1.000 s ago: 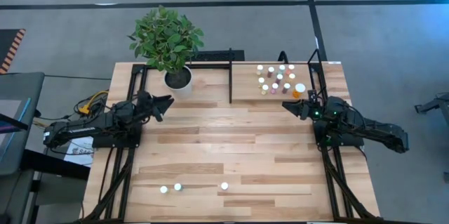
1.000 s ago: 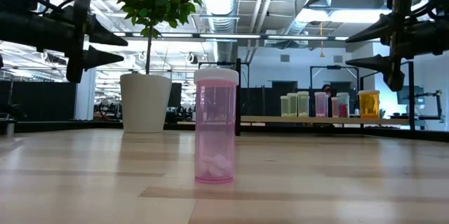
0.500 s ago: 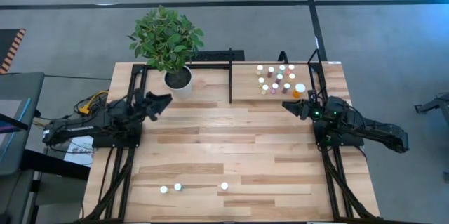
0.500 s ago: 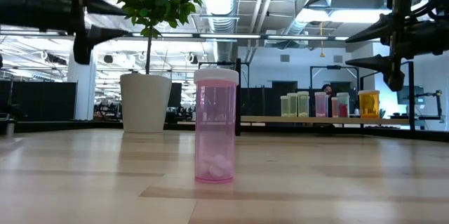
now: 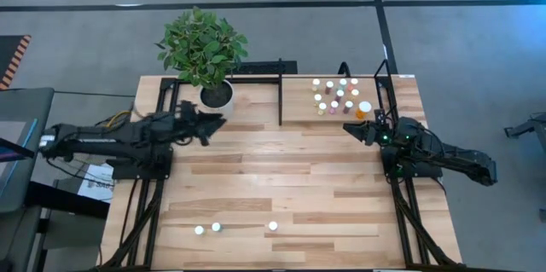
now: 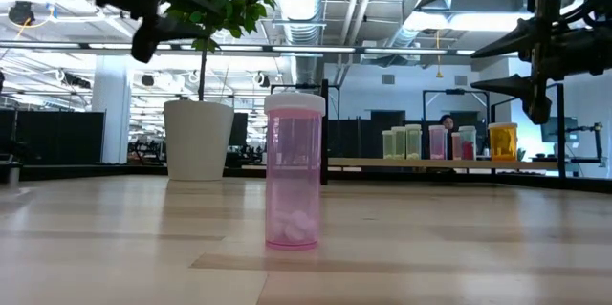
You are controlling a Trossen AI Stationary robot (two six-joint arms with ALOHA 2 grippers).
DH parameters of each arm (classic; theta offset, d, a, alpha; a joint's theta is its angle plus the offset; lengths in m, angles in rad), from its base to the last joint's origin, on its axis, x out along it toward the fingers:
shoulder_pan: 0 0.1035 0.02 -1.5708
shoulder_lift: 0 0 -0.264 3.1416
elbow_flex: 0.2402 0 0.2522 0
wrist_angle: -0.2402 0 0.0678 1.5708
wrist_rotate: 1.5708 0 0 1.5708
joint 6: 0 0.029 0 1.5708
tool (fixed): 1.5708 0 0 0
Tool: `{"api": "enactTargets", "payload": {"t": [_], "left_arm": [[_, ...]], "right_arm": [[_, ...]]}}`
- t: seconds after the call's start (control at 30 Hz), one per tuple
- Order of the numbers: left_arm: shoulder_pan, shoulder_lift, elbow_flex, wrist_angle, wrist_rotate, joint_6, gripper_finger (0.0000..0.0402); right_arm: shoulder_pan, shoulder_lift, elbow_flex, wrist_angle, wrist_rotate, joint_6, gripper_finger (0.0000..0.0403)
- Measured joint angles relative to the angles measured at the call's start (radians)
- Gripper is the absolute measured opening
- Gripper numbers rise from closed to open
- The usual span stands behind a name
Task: Pick and place medicine bottles onto shelf by color
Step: Move the pink pill bottle to the center of the table
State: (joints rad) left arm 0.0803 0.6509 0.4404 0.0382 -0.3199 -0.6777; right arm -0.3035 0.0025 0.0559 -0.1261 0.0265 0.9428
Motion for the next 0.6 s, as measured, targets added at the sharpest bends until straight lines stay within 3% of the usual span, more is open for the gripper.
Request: {"api": "enactTargets", "payload": {"t": [0.13, 0.27, 0.43, 0.6], "left_arm": [[-0.029, 0.181, 0.126, -0.112, 0.001, -0.152, 0.0181], [-0.061, 0.340, 0.288, -0.354, 0.016, -0.358, 0.0181], [-0.094, 0.537, 0.494, -0.622, 0.116, -0.633, 0.0181], [-0.133, 0.748, 0.679, -0.780, 0.205, -0.725, 0.0181]], "right_arm": [[0.000, 0.000, 0.000, 0.000, 0.000, 0.000, 0.0234], [0.000, 0.000, 0.000, 0.000, 0.000, 0.000, 0.0234], [0.000, 0.000, 0.000, 0.000, 0.000, 0.000, 0.0234], [0.000, 0.000, 0.000, 0.000, 0.000, 0.000, 0.0234]]}}
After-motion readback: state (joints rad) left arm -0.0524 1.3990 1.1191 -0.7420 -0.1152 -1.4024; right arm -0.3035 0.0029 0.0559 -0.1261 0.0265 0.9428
